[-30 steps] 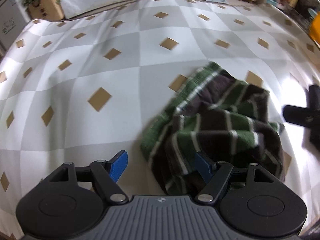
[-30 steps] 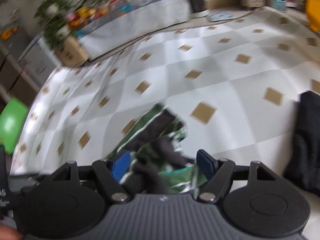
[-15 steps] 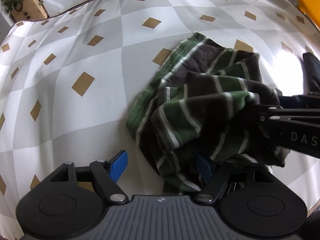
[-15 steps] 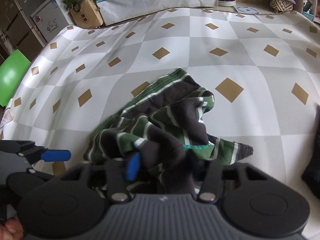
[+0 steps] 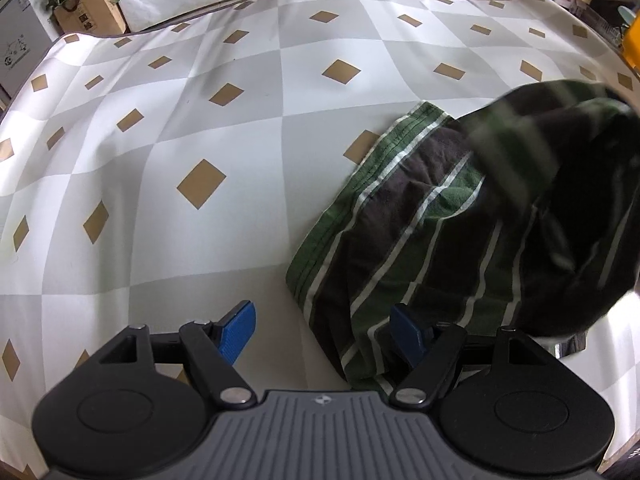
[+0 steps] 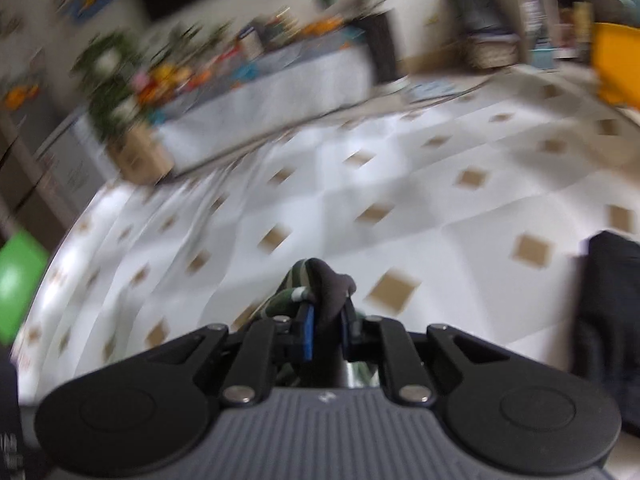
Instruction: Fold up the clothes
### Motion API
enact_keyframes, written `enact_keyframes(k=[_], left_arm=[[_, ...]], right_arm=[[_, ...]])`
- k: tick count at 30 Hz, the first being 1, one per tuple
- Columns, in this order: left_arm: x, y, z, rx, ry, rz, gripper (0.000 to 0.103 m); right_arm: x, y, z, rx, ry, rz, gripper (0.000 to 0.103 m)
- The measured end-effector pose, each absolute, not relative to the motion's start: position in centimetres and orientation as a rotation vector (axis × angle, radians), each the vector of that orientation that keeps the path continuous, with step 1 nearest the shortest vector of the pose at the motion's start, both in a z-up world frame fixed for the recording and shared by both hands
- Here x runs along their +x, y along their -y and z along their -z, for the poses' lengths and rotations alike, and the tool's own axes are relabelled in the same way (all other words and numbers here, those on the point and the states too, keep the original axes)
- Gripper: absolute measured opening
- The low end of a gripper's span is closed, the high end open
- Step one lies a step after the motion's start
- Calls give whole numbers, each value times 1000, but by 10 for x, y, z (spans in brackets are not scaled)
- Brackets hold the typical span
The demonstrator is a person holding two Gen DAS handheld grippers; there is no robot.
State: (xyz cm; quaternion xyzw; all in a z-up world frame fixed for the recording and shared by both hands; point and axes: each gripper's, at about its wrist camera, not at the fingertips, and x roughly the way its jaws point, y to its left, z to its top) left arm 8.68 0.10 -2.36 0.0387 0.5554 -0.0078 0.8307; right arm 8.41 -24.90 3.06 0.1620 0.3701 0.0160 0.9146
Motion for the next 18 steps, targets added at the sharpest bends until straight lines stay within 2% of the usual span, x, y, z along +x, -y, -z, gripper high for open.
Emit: enact_keyframes(k=[7, 10, 11, 18], left_arm=[[88, 4, 27, 89, -1181, 31, 73], [88, 7, 28, 92, -1180, 39, 73], [88, 8, 29, 92, -1180, 40, 73], [90, 18, 33, 80, -1183, 71, 73]], right_arm=[[87, 272, -27, 345, -786, 105, 17], [88, 272, -28, 349, -773, 116, 27], [87, 273, -29, 352, -761, 121, 34], [88, 287, -26, 418, -785, 129, 46]])
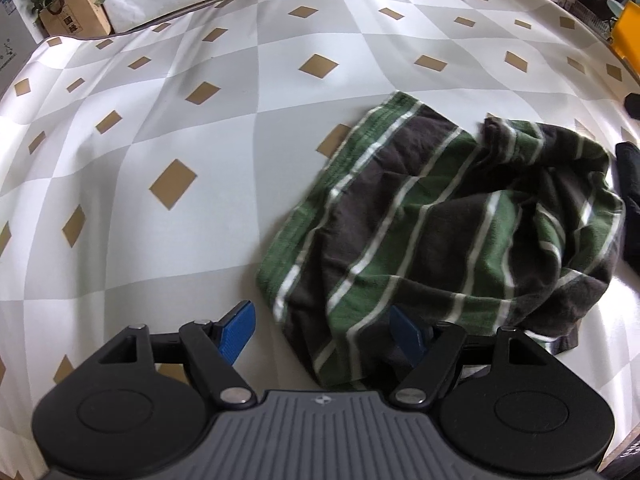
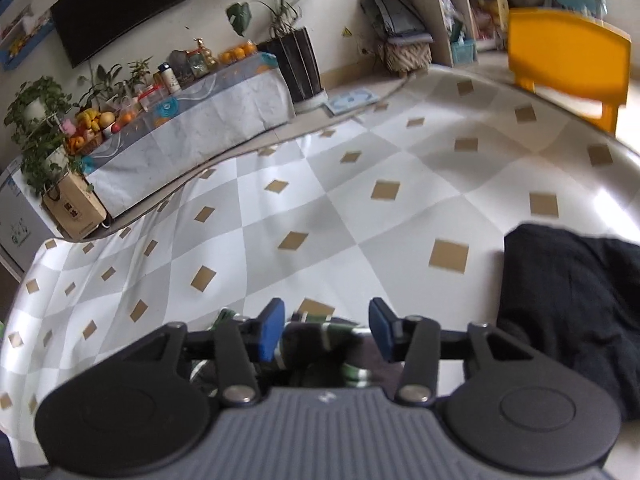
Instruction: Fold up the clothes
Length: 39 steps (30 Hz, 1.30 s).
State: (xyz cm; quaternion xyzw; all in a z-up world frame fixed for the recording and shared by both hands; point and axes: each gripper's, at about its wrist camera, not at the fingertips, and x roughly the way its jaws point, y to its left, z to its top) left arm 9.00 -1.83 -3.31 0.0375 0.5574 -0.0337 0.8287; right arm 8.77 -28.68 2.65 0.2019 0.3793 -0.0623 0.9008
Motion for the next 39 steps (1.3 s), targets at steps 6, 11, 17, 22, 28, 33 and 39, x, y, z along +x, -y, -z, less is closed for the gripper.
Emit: enact_keyframes(k=[6, 11, 17, 22, 28, 33, 39], left_arm=[[89, 40, 26, 83, -1165, 137, 73], [85, 55, 14, 90, -1131, 197, 73], [75, 78, 4, 125, -1110, 305, 73], [63, 96, 6, 222, -1089, 395, 73], [59, 106, 25, 279, -1122, 448, 73], [59, 113, 37, 322, -1129, 452, 73], [61, 109, 41, 303, -1115, 401, 69]], right_arm=[[91, 292, -12, 432, -869, 129, 58], [87, 301, 2, 435, -934, 200, 62], [85, 305, 17, 526, -992, 190, 62], [88, 300, 27, 534, -1036, 162, 63], [90, 296, 47, 651, -1116, 85, 56], [91, 284, 42, 637, -1095, -5, 27], [92, 280, 28, 671, -1018, -119, 12]])
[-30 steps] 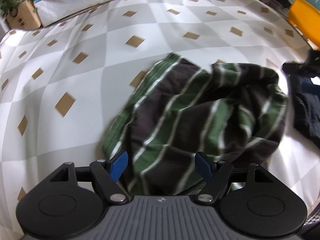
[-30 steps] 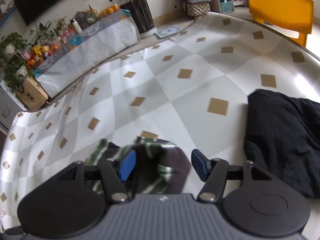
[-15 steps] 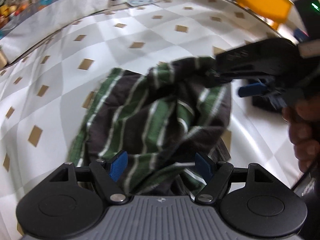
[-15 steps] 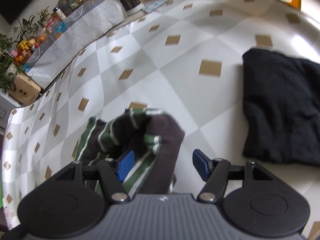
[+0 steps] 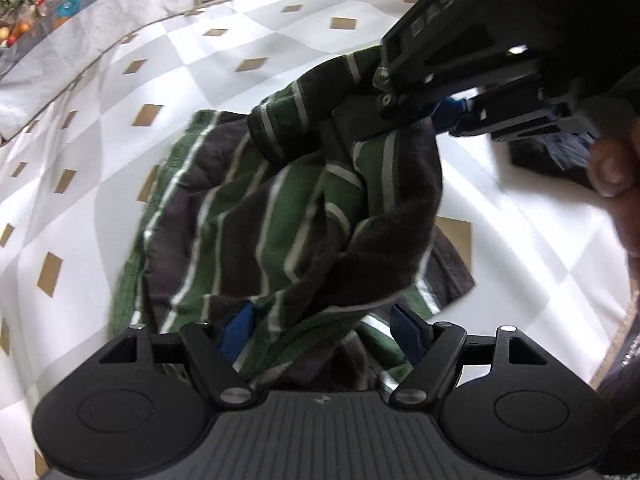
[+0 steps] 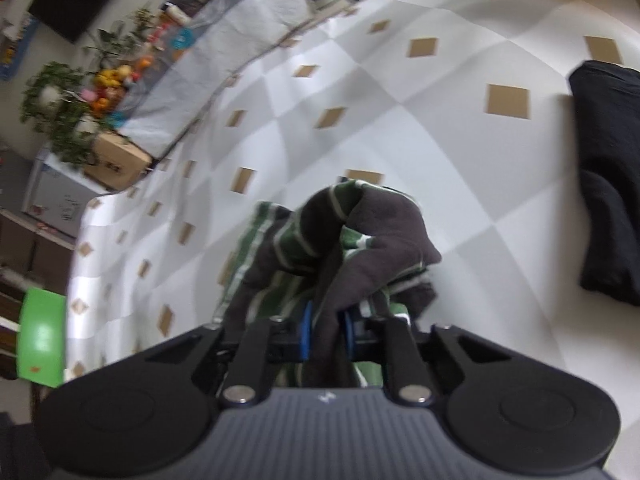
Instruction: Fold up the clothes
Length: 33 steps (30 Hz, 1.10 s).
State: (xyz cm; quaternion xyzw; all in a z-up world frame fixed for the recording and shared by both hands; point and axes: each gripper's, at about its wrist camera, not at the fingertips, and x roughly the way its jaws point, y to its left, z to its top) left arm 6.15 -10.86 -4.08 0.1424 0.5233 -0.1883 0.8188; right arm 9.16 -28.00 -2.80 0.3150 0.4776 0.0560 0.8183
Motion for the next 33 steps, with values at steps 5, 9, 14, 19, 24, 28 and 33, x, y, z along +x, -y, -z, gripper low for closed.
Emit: enact_keyframes(k=[5, 9, 14, 19, 24, 28, 33], left_arm=[[69, 91, 34, 184, -1118, 356, 51], [69, 76, 23, 134, -1080, 299, 45], [70, 51, 12, 60, -1048, 194, 44], [81, 14, 16, -30, -1083, 36, 44], [87, -8, 23, -115, -1131, -36, 44], [85, -1, 17, -84, -1106, -9, 45], [82, 17, 8, -24, -1063, 86, 56]], right_arm=[[94, 273, 14, 706, -943, -254, 11], [96, 263, 2, 721, -885, -366, 12], [98, 247, -14, 710, -827, -477, 16], [100, 240, -19, 682, -819, -465, 24], [100, 251, -16, 678, -823, -351, 40], [102, 262, -6, 664, -881, -215, 46], [102, 271, 12, 694, -951, -129, 50]])
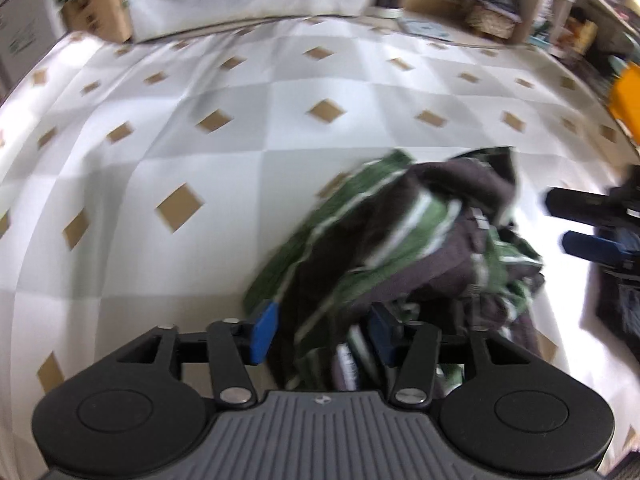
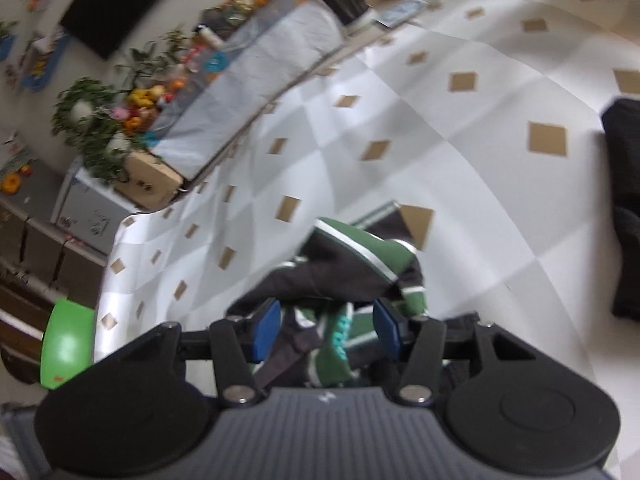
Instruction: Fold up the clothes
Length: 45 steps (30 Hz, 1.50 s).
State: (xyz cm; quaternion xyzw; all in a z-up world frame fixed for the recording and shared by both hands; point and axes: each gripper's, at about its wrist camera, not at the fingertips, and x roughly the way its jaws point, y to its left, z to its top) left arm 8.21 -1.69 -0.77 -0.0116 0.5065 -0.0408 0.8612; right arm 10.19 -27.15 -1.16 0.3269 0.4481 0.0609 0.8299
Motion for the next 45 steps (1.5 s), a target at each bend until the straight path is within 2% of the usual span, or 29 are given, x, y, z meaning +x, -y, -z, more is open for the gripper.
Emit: enact_keyframes(k=[16, 26, 27, 28, 29, 30, 32, 33, 38, 45], left_arm=[[64, 26, 36, -38, -1238, 169, 64], [63, 33, 51, -19, -1257, 174, 68], [63, 33, 51, -23, -1254, 176, 67], [62, 32, 51, -29, -1252, 178, 60], [62, 30, 51, -41, -1252, 180, 52], [63, 28, 51, -63, -1258, 185, 39], [65, 22, 51, -92, -1263, 167, 26], [66, 19, 50, -100, -1262, 152, 16], [70, 7, 44, -78, -1233, 50, 14], [80, -20, 39, -65, -1203, -141, 17]], right_arm=[[102, 253, 21, 652, -1020, -159, 56], [103, 243, 23, 607, -1045, -180, 58], [103, 243, 23, 606, -1047, -180, 58], [103, 243, 23, 603, -1047, -179, 58], [103, 242, 23, 599, -1045, -178, 58], [103, 242, 22, 594, -1043, -177, 58], [104, 241, 21, 580, -1038, -173, 58], [104, 241, 20, 571, -1034, -171, 58], [106, 238, 18, 546, -1029, -159, 60], [108, 229, 16, 519, -1034, -161, 63]])
